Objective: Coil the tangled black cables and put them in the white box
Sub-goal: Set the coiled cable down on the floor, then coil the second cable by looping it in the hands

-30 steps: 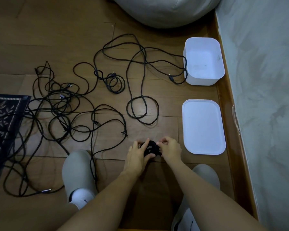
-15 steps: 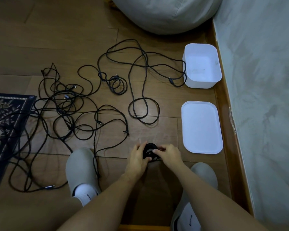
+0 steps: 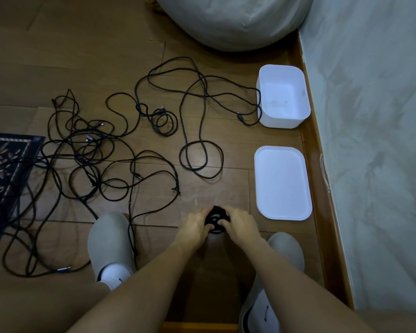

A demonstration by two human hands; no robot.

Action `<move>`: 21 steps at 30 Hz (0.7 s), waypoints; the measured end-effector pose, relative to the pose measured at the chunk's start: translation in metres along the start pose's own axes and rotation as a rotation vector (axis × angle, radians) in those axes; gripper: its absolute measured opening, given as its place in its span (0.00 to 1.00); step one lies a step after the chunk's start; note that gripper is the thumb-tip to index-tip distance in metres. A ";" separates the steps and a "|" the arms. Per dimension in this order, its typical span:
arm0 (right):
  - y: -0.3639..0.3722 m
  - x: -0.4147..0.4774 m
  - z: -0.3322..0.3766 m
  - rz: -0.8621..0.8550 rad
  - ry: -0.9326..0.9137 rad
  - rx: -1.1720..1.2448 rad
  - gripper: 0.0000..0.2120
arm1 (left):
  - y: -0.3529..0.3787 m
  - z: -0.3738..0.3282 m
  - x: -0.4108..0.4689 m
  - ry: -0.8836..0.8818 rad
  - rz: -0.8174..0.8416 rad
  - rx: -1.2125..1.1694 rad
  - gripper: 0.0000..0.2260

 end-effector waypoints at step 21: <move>-0.061 0.101 0.008 -0.140 -0.164 -0.160 0.28 | -0.058 -0.006 0.075 -0.011 -0.235 -0.089 0.22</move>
Point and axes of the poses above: each hand's wrist, its own x-axis towards the middle knuckle, its own y-axis out of the palm, z = x × y, the point moved 3 cm from there along x, towards the middle knuckle, and after that the axes turned 8 degrees about -y, right-handed, at the moved point
